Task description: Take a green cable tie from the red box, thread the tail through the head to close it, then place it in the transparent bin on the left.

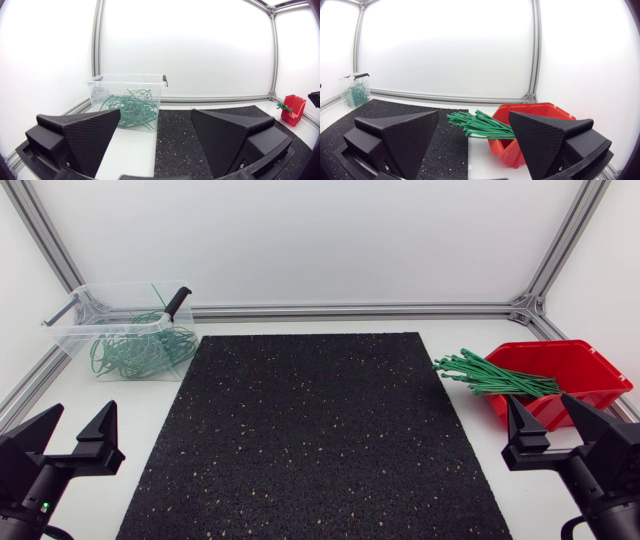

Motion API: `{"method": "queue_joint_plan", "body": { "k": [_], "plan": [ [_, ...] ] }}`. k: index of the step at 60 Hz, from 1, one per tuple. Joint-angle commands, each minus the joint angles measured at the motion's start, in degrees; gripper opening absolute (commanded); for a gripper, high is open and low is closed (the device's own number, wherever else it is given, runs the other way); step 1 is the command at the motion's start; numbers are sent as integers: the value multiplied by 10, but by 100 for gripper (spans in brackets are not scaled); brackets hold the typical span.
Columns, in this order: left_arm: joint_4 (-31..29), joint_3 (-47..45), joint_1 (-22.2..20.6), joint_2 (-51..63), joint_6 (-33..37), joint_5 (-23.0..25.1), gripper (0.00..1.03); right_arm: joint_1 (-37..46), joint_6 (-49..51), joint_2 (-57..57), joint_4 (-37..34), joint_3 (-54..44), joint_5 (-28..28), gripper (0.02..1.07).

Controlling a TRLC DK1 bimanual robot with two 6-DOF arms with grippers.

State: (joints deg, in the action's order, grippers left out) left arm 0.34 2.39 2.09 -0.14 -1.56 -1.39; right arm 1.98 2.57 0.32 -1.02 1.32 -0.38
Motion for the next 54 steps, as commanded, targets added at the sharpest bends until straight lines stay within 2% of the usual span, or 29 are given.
{"method": "queue_joint_plan", "body": {
  "k": [1,28,46,54],
  "plan": [
    [-9,-23,-2,-6,-13,-5,98,-1,-12,-7,8,-14,-3,103],
    [-9,-23,0,-6,-13,-5,98,2,-13,-8,45,6,0,103],
    [-9,-23,2,-6,-13,-5,98,1,-13,11,24,105,5,103],
    [-9,-23,2,-6,-13,-5,98,0,-12,84,14,178,6,103]
  ]
}}
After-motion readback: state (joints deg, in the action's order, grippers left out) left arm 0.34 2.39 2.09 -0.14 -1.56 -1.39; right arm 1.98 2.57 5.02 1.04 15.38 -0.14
